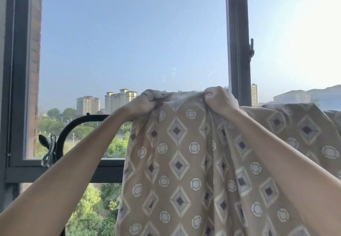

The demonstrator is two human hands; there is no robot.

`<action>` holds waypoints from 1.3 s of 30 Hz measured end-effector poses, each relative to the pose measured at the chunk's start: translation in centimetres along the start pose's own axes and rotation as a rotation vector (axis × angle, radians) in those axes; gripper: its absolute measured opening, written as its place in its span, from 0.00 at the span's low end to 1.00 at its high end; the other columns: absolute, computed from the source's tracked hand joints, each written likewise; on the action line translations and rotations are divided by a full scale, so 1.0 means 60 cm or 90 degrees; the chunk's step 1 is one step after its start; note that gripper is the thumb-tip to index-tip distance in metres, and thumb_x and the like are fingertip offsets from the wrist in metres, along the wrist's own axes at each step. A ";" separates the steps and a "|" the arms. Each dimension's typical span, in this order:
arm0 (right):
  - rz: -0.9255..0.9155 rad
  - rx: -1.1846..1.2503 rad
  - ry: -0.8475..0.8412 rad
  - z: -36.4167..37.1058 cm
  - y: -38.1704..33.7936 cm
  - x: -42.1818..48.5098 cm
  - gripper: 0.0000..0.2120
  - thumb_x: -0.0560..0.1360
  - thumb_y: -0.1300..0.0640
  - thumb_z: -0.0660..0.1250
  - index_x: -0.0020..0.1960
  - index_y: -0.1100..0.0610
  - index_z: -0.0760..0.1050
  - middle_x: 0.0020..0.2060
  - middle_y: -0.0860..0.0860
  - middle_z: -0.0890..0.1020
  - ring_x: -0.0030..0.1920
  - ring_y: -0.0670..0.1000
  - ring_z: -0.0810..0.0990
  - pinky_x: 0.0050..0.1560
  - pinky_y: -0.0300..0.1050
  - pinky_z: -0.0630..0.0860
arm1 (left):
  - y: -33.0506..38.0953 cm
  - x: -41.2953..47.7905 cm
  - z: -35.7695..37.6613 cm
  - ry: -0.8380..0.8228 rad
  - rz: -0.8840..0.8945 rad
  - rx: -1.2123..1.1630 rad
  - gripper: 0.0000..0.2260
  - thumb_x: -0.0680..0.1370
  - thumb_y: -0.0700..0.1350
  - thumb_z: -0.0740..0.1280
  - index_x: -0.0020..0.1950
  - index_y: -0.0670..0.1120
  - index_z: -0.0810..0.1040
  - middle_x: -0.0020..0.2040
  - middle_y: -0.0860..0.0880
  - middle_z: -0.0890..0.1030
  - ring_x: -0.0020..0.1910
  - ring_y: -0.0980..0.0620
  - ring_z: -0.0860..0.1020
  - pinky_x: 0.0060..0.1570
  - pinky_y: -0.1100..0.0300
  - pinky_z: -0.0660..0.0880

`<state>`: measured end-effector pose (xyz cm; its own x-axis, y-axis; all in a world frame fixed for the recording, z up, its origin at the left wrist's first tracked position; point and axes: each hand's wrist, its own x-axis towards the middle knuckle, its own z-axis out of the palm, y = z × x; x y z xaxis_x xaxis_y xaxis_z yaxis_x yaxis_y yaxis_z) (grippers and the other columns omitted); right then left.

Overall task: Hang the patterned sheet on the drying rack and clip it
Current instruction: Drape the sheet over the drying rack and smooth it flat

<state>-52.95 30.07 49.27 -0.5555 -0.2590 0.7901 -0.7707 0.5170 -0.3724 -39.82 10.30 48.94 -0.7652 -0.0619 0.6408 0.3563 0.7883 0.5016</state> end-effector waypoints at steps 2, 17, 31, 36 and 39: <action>0.012 -0.070 -0.129 0.003 -0.002 -0.003 0.15 0.72 0.60 0.59 0.50 0.48 0.80 0.43 0.51 0.81 0.45 0.54 0.79 0.46 0.46 0.77 | -0.022 0.011 -0.008 0.041 -0.016 0.067 0.07 0.78 0.44 0.65 0.52 0.50 0.82 0.53 0.53 0.81 0.54 0.56 0.78 0.50 0.69 0.74; -0.162 -0.040 0.012 0.042 0.012 -0.041 0.23 0.78 0.40 0.55 0.34 0.56 0.70 0.24 0.48 0.72 0.23 0.50 0.71 0.25 0.39 0.65 | -0.103 -0.139 0.048 0.653 -0.029 0.271 0.16 0.77 0.54 0.65 0.54 0.42 0.69 0.54 0.43 0.70 0.57 0.43 0.67 0.59 0.46 0.64; -0.224 -0.079 0.083 0.047 0.009 -0.085 0.23 0.76 0.34 0.52 0.47 0.53 0.71 0.30 0.43 0.77 0.30 0.49 0.74 0.41 0.41 0.66 | -0.073 -0.182 0.105 0.031 -0.344 -0.365 0.15 0.69 0.47 0.74 0.53 0.44 0.79 0.45 0.46 0.84 0.41 0.49 0.83 0.42 0.57 0.79; -0.377 -0.083 0.031 0.025 0.031 -0.104 0.20 0.73 0.37 0.64 0.57 0.50 0.72 0.38 0.39 0.72 0.46 0.47 0.74 0.53 0.46 0.66 | -0.064 -0.183 0.059 0.133 -0.206 0.123 0.17 0.75 0.55 0.67 0.37 0.42 0.78 0.34 0.47 0.80 0.34 0.49 0.78 0.34 0.60 0.74; -0.368 -0.063 0.046 0.023 0.035 -0.108 0.14 0.76 0.46 0.66 0.55 0.55 0.75 0.37 0.42 0.71 0.42 0.47 0.71 0.49 0.46 0.70 | -0.062 -0.201 0.027 0.199 -0.149 0.276 0.24 0.73 0.57 0.69 0.24 0.45 0.67 0.22 0.49 0.70 0.22 0.51 0.70 0.24 0.62 0.65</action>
<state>-51.39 31.73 42.71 -0.0288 -0.4664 0.8841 -0.9076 0.3829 0.1724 -32.75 9.10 38.41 -0.5793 -0.3905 0.7155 -0.1058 0.9064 0.4090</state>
